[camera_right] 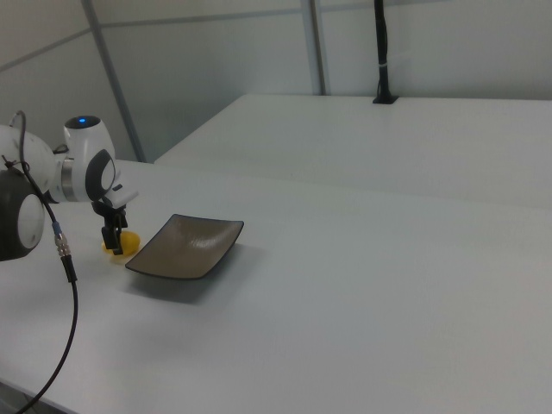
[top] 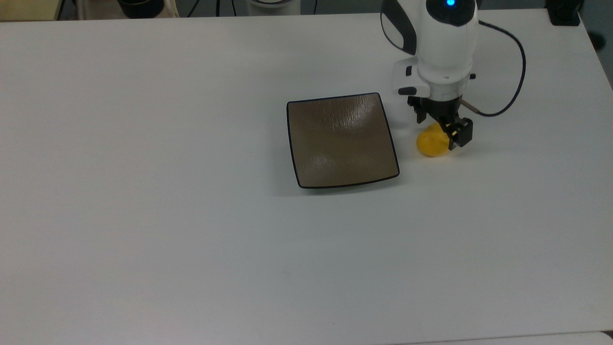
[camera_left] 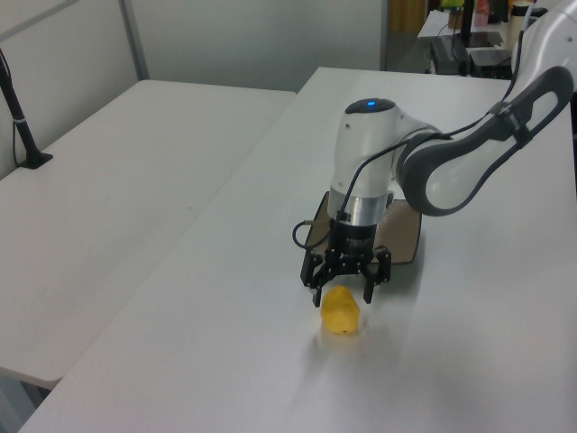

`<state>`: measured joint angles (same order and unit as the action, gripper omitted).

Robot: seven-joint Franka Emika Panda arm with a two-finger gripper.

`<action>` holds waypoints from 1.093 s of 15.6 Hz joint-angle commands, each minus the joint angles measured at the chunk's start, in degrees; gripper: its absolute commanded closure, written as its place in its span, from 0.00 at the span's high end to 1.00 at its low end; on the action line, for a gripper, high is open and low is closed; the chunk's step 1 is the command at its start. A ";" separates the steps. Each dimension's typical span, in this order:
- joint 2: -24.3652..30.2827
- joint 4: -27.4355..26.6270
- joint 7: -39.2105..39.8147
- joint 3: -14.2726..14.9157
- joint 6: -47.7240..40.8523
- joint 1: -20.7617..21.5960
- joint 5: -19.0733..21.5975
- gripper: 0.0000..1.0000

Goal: Put potatoes on a ceramic plate
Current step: 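Lower the gripper around the yellow potato and close on it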

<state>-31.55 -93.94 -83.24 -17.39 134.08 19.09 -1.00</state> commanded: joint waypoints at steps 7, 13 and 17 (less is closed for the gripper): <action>-3.08 2.63 -2.98 1.22 0.83 2.18 -6.81 0.27; 0.60 2.54 -0.44 1.22 -0.05 0.95 -8.40 0.27; 3.33 2.36 6.31 1.22 -2.76 -0.80 -7.62 0.27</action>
<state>-31.50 -90.36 -82.35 -16.89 134.03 19.26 -8.93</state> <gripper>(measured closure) 0.322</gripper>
